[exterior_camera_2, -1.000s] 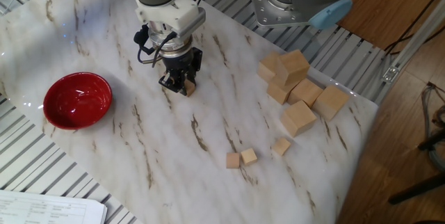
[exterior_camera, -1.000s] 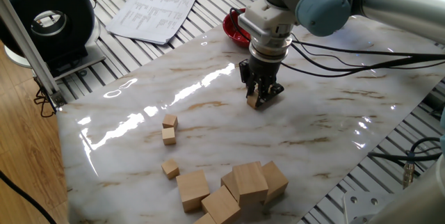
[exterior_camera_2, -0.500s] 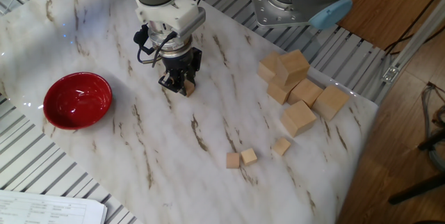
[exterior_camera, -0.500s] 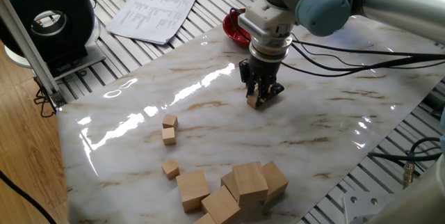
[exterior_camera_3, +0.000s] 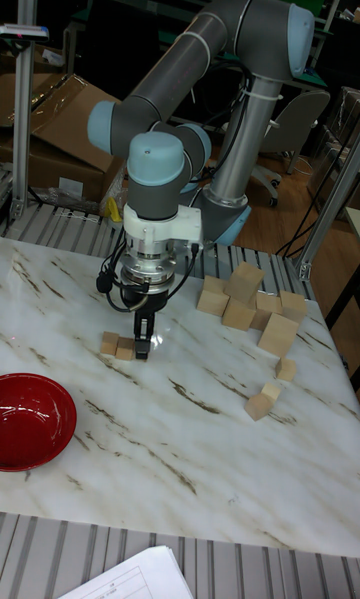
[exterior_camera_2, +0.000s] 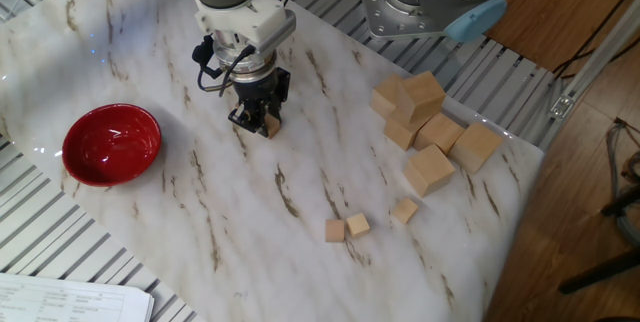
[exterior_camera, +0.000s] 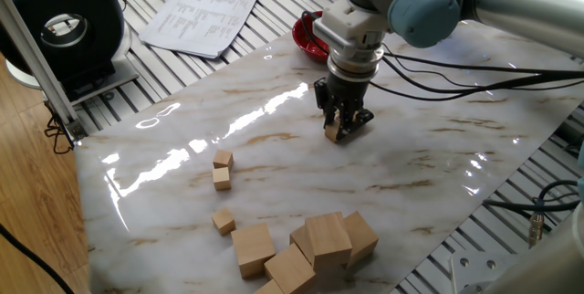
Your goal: Stack the blocks into a pyramid shape
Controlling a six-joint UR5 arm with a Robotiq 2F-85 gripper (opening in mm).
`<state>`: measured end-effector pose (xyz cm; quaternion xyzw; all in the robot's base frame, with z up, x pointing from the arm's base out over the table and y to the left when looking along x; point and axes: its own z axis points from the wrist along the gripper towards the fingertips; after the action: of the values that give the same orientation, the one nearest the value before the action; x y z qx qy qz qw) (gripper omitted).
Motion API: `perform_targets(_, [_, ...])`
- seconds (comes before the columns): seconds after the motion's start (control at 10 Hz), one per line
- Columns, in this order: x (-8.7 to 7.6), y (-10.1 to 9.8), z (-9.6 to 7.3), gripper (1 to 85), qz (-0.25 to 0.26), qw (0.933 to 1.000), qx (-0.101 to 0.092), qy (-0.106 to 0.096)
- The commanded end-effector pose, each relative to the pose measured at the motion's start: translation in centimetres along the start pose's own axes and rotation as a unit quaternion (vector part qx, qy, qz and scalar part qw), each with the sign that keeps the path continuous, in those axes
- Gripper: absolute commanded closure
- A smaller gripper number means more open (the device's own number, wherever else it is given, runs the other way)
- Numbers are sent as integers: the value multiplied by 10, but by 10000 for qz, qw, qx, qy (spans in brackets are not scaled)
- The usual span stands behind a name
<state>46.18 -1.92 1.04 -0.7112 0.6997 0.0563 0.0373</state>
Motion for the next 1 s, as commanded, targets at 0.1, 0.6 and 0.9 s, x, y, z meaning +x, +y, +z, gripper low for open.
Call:
perform_targets(0.1, [-2,4,-2,417,105,9999,-72,-58])
perform_targets(0.6, [1,0,-1,280,-46,10000,4,5])
perform_targets(0.9, [-4,3,-6,280,67,10000,5,-65])
